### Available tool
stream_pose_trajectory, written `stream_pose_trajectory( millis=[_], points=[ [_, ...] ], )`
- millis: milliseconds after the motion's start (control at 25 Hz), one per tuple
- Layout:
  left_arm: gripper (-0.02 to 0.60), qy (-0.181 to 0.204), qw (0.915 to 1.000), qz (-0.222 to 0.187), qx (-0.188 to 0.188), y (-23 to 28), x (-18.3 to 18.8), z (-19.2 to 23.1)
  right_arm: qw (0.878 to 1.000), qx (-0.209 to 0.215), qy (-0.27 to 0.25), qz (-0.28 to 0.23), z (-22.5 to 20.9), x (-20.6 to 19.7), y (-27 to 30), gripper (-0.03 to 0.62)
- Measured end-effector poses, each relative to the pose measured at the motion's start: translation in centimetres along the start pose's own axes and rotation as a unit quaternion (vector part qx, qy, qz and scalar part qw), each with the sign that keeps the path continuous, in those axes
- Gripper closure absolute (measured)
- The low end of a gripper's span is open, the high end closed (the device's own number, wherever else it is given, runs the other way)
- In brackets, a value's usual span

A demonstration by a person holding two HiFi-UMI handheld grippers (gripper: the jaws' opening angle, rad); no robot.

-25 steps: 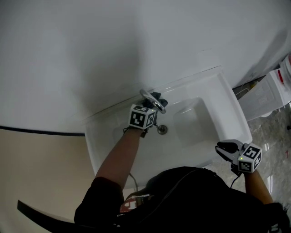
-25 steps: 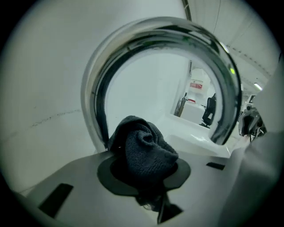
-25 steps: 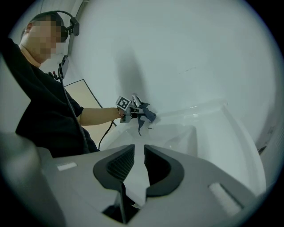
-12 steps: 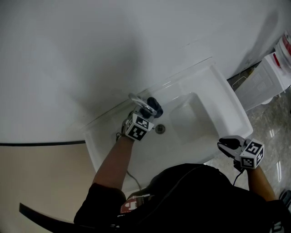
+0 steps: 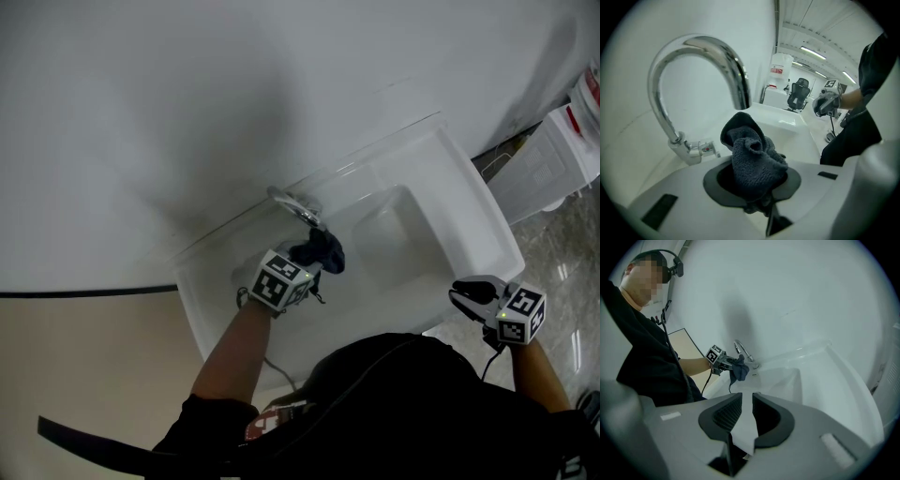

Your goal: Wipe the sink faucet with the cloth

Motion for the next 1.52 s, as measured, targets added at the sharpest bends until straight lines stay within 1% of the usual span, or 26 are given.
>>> stream_pose_trajectory(
  millis=[40, 80, 120, 160, 200, 240, 280, 320, 400, 480, 520, 560, 640, 760, 840, 880, 920, 1000, 1040, 1080, 1120, 1200, 1280, 1320, 1400, 1520],
  points=[
    [0.495, 0.008, 0.9999, -0.007, 0.011, 0.5, 0.3, -0.5, 1.000, 0.002, -0.001, -0.001, 0.1, 0.0, 0.1, 0.531],
    [0.495, 0.023, 0.9988, -0.013, 0.041, 1.1, 0.8, -0.7, 1.000, 0.003, -0.002, -0.001, 0.1, 0.0, 0.1, 0.531],
    [0.495, 0.048, 0.9950, -0.014, 0.087, 1.7, 1.3, -0.8, 1.000, 0.004, -0.003, 0.000, 0.1, 0.0, 0.1, 0.531],
    [0.495, 0.085, 0.9863, -0.005, 0.142, 2.4, 1.8, -0.7, 1.000, 0.004, -0.004, 0.002, 0.0, -0.1, 0.1, 0.531],
    [0.495, 0.131, 0.9717, 0.014, 0.196, 3.3, 2.2, -0.5, 1.000, 0.004, -0.004, 0.004, -0.2, -0.2, 0.0, 0.531],
    [0.495, 0.180, 0.9529, 0.041, 0.241, 4.4, 2.5, -0.5, 1.000, 0.003, -0.003, 0.004, -0.4, -0.4, -0.2, 0.531],
    [0.495, 0.222, 0.9333, 0.072, 0.273, 5.5, 2.6, -0.6, 1.000, 0.002, -0.002, 0.004, -0.6, -0.6, -0.4, 0.531],
    [0.495, 0.255, 0.9154, 0.102, 0.294, 6.6, 2.7, -0.7, 1.000, 0.002, 0.000, 0.003, -0.9, -0.8, -0.7, 0.531],
    [0.495, 0.309, 0.8818, 0.152, 0.322, 8.4, 3.0, -1.0, 1.000, 0.001, 0.002, 0.001, -1.5, -1.1, -1.4, 0.531],
    [0.495, 0.361, 0.8465, 0.194, 0.340, 9.9, 3.2, -1.4, 1.000, -0.001, 0.006, 0.000, -2.1, -1.5, -2.0, 0.531],
    [0.495, 0.379, 0.8321, 0.211, 0.346, 10.6, 3.3, -1.4, 1.000, -0.001, 0.008, 0.000, -2.4, -1.7, -2.2, 0.531],
    [0.495, 0.390, 0.8221, 0.225, 0.348, 11.3, 3.4, -1.2, 1.000, 0.000, 0.009, 0.001, -2.6, -1.9, -2.5, 0.531],
    [0.495, 0.395, 0.8121, 0.251, 0.348, 12.6, 3.7, -0.5, 1.000, 0.004, 0.010, 0.003, -3.1, -2.1, -3.1, 0.531],
    [0.495, 0.392, 0.8040, 0.285, 0.344, 13.9, 4.5, 0.5, 1.000, 0.005, 0.009, 0.005, -3.7, -2.0, -4.0, 0.531],
    [0.495, 0.395, 0.7987, 0.297, 0.344, 13.9, 4.6, 0.5, 1.000, 0.005, 0.011, 0.004, -4.4, -2.1, -4.7, 0.531],
    [0.495, 0.396, 0.7975, 0.299, 0.343, 13.6, 4.4, 0.2, 1.000, 0.006, 0.011, 0.003, -4.8, -2.3, -5.1, 0.531],
    [0.495, 0.395, 0.7991, 0.298, 0.341, 13.2, 4.1, -0.2, 1.000, 0.007, 0.012, 0.003, -5.3, -2.4, -5.5, 0.531],
    [0.495, 0.384, 0.8089, 0.293, 0.336, 11.9, 3.5, -1.0, 1.000, 0.009, 0.015, 0.002, -6.2, -2.5, -6.1, 0.531],
    [0.495, 0.373, 0.8168, 0.287, 0.333, 11.1, 3.3, -1.3, 1.000, 0.011, 0.016, 0.002, -6.6, -2.5, -6.3, 0.531],
    [0.495, 0.359, 0.8274, 0.279, 0.330, 10.2, 3.2, -1.7, 1.000, 0.013, 0.015, 0.001, -7.0, -2.3, -6.4, 0.531],
    [0.495, 0.340, 0.8408, 0.267, 0.326, 9.1, 3.0, -2.0, 1.000, 0.016, 0.014, -0.001, -7.3, -2.2, -6.5, 0.531],
    [0.495, 0.294, 0.8725, 0.230, 0.316, 6.8, 2.4, -2.8, 1.000, 0.021, 0.012, -0.006, -8.0, -1.7, -6.4, 0.530],
    [0.495, 0.231, 0.9033, 0.189, 0.309, 4.4, 1.4, -3.2, 1.000, 0.026, 0.012, -0.008, -8.5, -1.2, -6.1, 0.531],
    [0.495, 0.197, 0.9146, 0.173, 0.308, 3.3, 0.6, -3.1, 0.999, 0.029, 0.011, -0.008, -8.7, -0.9, -5.9, 0.531],
    [0.495, 0.144, 0.9306, 0.154, 0.299, 2.1, -1.3, -2.7, 0.999, 0.034, 0.009, -0.006, -8.8, -0.5, -5.3, 0.531],
    [0.495, 0.106, 0.9487, 0.136, 0.265, 3.0, -3.7, -2.7, 0.999, 0.038, 0.003, 0.005, -8.3, 0.0, -4.2, 0.531]
  ],
)
Point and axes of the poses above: the fingertips, and each gripper's own axes: y forward along the fingers, z to its left, x out of its top, the point moved 10 cm from there along -y, backward along the fingers, and after that the axes turned 3 degrees about -x, right-handed, at the moved point
